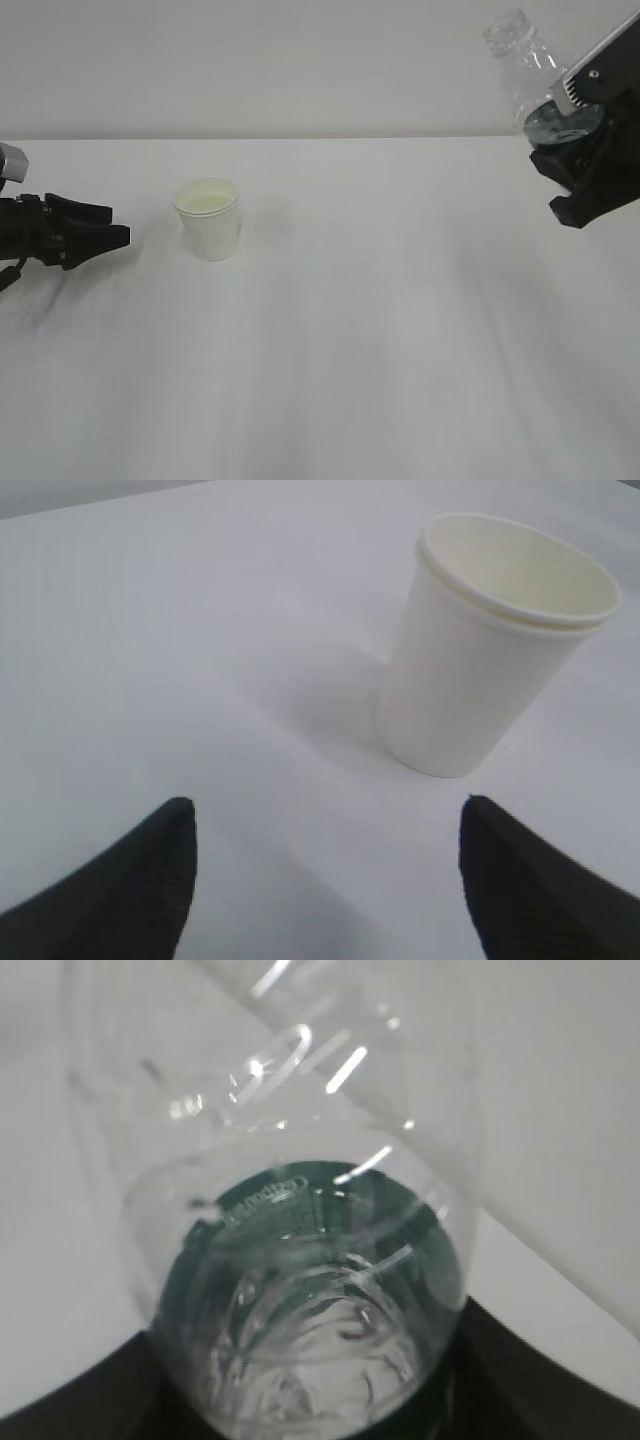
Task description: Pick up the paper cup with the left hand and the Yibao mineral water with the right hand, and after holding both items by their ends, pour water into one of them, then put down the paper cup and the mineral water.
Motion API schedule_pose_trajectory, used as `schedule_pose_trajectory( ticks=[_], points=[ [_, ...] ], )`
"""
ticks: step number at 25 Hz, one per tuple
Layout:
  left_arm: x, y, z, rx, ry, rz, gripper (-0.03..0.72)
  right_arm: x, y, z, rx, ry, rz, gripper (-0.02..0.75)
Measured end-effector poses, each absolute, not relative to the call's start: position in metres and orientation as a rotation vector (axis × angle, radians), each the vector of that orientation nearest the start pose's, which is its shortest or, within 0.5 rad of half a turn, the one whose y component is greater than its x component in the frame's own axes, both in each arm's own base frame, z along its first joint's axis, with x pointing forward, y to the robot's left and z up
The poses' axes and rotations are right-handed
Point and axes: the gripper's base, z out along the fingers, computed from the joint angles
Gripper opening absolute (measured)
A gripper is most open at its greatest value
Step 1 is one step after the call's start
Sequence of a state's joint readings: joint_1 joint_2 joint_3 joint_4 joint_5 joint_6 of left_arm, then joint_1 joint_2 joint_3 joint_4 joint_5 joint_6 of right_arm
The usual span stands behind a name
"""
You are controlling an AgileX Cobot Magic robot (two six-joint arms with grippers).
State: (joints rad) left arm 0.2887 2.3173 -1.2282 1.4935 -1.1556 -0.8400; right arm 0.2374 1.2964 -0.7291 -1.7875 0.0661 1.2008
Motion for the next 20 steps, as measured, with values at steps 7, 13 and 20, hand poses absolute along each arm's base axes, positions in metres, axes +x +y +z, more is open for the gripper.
schedule_pose_trajectory(
  ticks=[7, 13, 20],
  points=[
    [0.4060, 0.0340, 0.0770, 0.713, 1.834, -0.834, 0.592, 0.2705, 0.0590, 0.2739, -0.721, 1.892, -0.257, 0.428],
    [0.4058, 0.0339, 0.0769, 0.715, 1.835, -0.835, 0.589, 0.2710, 0.0571, 0.2745, -0.628, 1.916, -0.228, 0.428],
    [0.4055, 0.0338, 0.0768, 0.720, 1.835, -0.836, 0.586, 0.2717, 0.0557, 0.2744, -0.600, 1.922, -0.233, 0.428]
  ],
)
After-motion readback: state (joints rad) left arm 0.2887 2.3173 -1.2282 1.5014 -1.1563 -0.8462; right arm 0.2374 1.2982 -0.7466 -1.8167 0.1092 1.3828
